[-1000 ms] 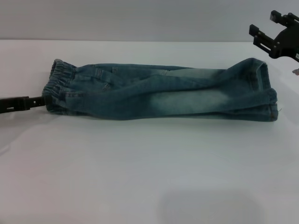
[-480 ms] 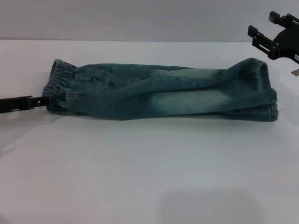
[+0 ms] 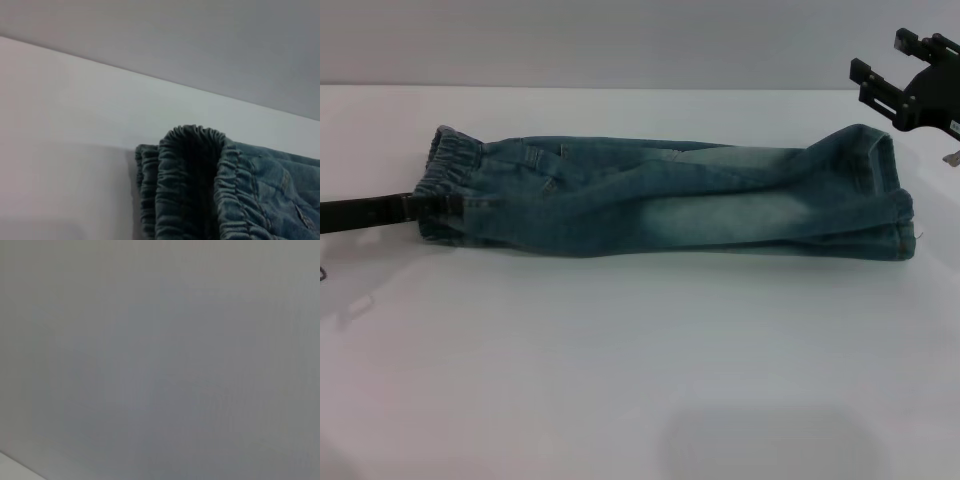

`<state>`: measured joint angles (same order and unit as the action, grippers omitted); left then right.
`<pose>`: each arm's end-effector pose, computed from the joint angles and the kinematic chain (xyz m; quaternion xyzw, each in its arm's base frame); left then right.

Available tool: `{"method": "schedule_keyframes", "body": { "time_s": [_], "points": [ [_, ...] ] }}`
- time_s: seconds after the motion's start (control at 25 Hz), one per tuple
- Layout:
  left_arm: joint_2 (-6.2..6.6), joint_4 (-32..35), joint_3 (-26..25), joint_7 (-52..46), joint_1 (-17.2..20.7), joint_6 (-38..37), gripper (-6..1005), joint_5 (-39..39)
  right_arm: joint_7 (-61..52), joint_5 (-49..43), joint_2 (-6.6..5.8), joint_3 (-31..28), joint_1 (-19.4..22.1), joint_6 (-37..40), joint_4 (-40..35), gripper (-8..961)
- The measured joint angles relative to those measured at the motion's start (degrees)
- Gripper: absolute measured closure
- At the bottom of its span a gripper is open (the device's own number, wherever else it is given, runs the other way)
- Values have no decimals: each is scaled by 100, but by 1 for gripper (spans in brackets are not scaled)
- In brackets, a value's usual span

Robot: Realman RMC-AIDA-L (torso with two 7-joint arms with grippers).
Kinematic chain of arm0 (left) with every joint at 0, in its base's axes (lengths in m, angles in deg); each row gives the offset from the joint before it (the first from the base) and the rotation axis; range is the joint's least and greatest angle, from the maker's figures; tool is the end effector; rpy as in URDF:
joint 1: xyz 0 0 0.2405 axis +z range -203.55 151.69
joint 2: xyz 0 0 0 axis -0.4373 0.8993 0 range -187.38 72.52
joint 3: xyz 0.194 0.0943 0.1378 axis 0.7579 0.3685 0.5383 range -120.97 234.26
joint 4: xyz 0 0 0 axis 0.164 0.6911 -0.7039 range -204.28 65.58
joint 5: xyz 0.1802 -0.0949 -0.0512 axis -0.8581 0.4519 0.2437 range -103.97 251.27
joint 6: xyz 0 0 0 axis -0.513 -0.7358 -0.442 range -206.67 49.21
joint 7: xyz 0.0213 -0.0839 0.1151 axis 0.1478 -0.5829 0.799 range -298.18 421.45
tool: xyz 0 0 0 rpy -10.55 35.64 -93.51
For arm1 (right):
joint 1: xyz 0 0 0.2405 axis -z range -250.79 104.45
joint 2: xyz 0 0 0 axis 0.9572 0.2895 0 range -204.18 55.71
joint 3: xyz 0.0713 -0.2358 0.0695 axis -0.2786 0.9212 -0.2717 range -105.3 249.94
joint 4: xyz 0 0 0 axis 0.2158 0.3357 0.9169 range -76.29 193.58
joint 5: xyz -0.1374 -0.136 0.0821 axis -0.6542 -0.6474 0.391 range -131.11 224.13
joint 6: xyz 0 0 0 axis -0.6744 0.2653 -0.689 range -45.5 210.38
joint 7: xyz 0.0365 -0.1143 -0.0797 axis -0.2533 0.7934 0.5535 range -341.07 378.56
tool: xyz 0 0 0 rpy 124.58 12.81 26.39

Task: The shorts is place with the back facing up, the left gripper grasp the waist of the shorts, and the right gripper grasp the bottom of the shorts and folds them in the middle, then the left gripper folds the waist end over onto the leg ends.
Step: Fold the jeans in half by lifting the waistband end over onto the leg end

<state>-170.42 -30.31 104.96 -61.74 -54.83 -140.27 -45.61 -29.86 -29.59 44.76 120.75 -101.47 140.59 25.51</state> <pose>-0.3315 0.3755 0.0429 -0.7766 -0.5440 -0.1467 0.2818 0.2810 0.3945 0.0353 -0.8354 0.1365 0.2565 0.4665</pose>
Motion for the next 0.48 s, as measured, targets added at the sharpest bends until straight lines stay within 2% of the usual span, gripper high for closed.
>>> {"method": "schedule_keyframes", "body": {
  "time_s": [0.12,0.48],
  "points": [
    [-21,-168,12,37,-128,111,180,0,1,0,-4,0,-11,-15,17,312],
    [-48,-195,83,35,-183,178,184,0,11,0,-10,0,1,-31,36,312]
  ]
}}
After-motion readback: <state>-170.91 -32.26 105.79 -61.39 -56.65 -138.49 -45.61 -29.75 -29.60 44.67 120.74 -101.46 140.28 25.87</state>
